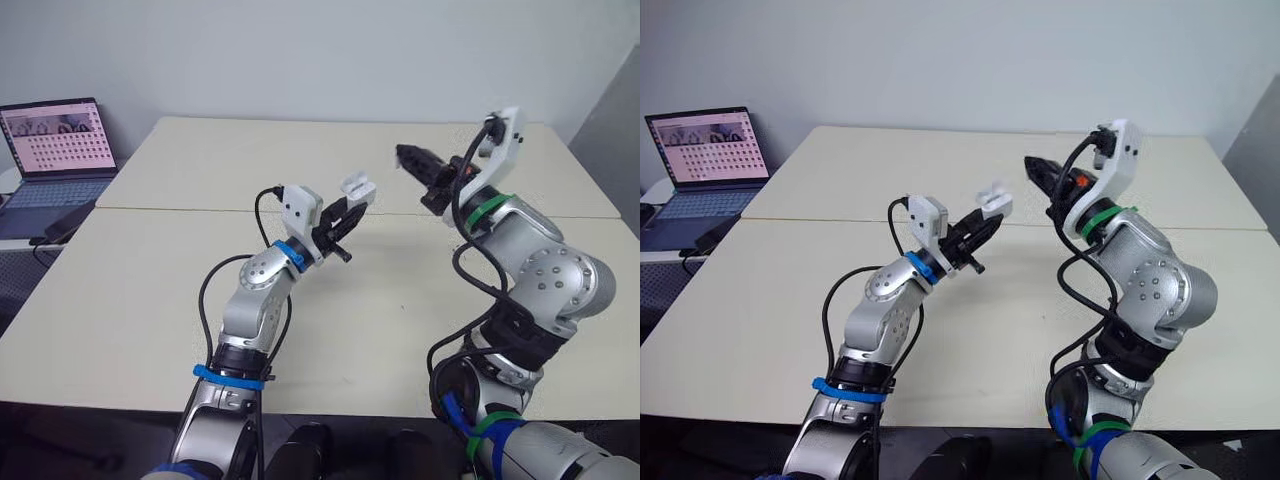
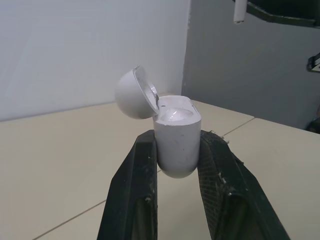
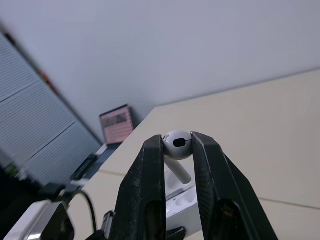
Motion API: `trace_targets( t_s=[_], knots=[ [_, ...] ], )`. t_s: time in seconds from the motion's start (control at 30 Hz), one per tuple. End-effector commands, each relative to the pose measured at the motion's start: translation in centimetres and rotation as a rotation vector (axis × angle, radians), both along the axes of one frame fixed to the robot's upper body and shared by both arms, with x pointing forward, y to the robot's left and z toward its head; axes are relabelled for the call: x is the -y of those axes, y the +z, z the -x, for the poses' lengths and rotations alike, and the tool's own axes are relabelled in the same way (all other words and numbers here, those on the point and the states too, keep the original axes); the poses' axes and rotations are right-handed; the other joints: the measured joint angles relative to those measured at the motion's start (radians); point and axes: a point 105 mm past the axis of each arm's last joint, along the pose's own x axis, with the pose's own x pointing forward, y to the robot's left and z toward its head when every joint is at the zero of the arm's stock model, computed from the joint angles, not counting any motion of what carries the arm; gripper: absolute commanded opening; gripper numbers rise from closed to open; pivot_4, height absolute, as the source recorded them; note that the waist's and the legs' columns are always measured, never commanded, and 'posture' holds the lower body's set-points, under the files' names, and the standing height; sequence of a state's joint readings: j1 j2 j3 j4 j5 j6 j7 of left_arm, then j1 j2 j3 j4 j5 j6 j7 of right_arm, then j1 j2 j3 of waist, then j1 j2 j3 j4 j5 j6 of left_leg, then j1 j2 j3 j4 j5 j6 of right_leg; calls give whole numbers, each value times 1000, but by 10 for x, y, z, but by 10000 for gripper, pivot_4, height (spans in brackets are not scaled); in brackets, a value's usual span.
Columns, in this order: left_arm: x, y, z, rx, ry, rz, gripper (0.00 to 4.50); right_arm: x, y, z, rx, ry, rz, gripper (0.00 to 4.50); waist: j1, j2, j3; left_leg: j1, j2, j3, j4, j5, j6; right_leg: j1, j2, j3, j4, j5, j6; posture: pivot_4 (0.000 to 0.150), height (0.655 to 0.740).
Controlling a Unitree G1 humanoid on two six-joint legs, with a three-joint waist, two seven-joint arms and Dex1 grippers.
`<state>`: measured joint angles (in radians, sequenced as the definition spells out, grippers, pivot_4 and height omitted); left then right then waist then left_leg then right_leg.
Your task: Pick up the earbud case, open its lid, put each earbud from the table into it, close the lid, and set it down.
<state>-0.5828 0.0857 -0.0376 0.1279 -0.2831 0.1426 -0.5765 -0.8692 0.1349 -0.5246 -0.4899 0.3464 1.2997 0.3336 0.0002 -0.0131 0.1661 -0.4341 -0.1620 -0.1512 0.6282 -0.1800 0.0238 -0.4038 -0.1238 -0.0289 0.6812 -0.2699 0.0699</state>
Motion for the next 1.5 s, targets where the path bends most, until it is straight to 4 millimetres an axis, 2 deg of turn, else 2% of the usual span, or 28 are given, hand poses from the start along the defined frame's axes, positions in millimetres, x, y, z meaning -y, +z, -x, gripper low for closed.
trace_targets(
  t_s=[0.03, 0.23, 0.5, 0.7, 0.97, 1.17, 1.5],
  knots=[
    [8, 20, 4, 78, -16, 20, 7330, -29, 3, 8, 37, 68, -89, 3903, -6, 0, 0, 0, 1, 0, -1, 0, -1, 0, 1, 0, 0, 0, 0, 1500, 7400],
    [9, 23, 3, 83, -23, 20, 7330, -37, 3, 8, 60, 83, -86, 3903, -30, 1, 0, 0, 2, 3, -2, 3, -4, -1, 2, 4, 0, 0, 0, 1500, 7400],
    [13, 25, 4, 88, -49, 21, 7330, -54, -19, 11, 45, 139, -3, 3903, -31, 1, 0, 0, 1, 4, -2, 2, -4, -1, 2, 5, 0, 0, 0, 1500, 7400],
    [13, 26, 6, 88, -59, 23, 7330, -53, -18, 8, 56, 126, -5, 3903, -31, 1, 0, 0, 1, 4, -2, 1, -2, -1, 2, 5, 0, 0, 0, 1500, 7400],
    [10, 26, 5, 88, -57, 18, 7330, -48, -7, 10, 87, 122, -29, 3903, -31, 1, 0, 0, 1, 4, -2, 1, -1, -1, 3, 5, 0, 0, 0, 1500, 7400],
    [9, 28, 3, 92, -54, 18, 7330, -42, -17, 7, 66, 103, 6, 3903, -30, 1, 0, 0, 1, 4, -2, 0, 0, -1, 3, 5, 0, 0, 0, 1500, 7400],
    [13, 28, 6, 93, -72, 25, 7330, -39, -20, 2, 54, 75, 7, 3903, -30, 1, 0, 0, 1, 4, -2, 0, 0, -1, 3, 5, 0, 0, 0, 1500, 7400]
  ],
)
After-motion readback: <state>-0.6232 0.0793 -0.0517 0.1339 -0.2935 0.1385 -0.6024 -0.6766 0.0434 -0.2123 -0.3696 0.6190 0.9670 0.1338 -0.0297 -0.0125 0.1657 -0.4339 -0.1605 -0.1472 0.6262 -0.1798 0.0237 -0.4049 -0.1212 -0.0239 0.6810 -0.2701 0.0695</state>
